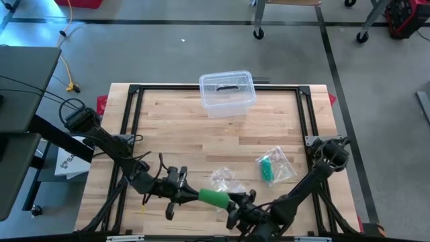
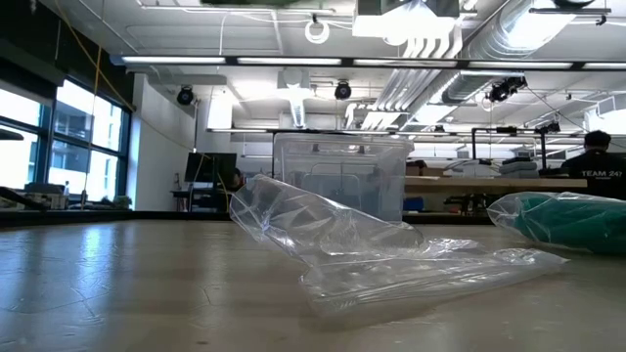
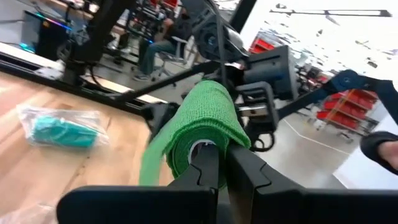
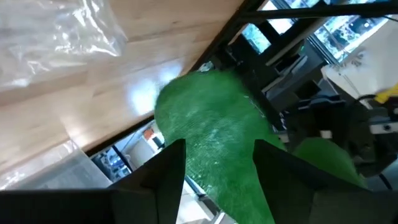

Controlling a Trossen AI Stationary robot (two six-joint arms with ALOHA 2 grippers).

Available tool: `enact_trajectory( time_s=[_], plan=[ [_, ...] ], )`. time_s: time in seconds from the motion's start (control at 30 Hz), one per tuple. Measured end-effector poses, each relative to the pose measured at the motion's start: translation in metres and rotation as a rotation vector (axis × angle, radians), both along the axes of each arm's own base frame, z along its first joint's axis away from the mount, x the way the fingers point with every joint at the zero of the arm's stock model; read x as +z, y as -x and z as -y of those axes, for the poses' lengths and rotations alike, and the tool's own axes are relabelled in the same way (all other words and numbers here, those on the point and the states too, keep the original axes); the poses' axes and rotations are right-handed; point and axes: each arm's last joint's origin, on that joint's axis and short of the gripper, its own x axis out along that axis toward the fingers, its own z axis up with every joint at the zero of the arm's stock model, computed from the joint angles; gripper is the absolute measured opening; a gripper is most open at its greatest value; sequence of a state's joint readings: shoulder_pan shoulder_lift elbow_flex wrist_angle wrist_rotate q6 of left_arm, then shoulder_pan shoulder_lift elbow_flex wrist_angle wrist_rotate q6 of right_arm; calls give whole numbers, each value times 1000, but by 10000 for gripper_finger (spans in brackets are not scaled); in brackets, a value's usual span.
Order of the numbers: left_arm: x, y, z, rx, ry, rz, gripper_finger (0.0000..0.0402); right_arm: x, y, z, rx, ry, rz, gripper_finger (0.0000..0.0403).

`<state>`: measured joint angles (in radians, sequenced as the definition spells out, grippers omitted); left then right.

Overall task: Roll bandage
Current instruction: Roll the green bandage

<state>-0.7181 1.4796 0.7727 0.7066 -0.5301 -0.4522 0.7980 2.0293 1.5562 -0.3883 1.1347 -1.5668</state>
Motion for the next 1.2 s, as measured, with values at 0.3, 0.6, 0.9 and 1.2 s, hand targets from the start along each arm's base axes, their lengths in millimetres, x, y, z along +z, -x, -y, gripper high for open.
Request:
enact_trajectory(
  time_s=[0.3, 0.6, 0.9, 1.2],
  plan=[
    [2, -2, -4, -45, 12, 1, 6, -5, -1, 10, -15, 65, -67, 183],
    [19, 3, -12, -145, 41, 43, 6, 2, -1, -1, -85, -195, 132, 187],
    [20, 3, -14, -148, 81, 27, 6, 5, -2, -3, -74, -233, 147, 220],
    [20, 1, -15, -161, 106, 19, 6, 18, -5, 8, -105, -89, 68, 239]
  ],
)
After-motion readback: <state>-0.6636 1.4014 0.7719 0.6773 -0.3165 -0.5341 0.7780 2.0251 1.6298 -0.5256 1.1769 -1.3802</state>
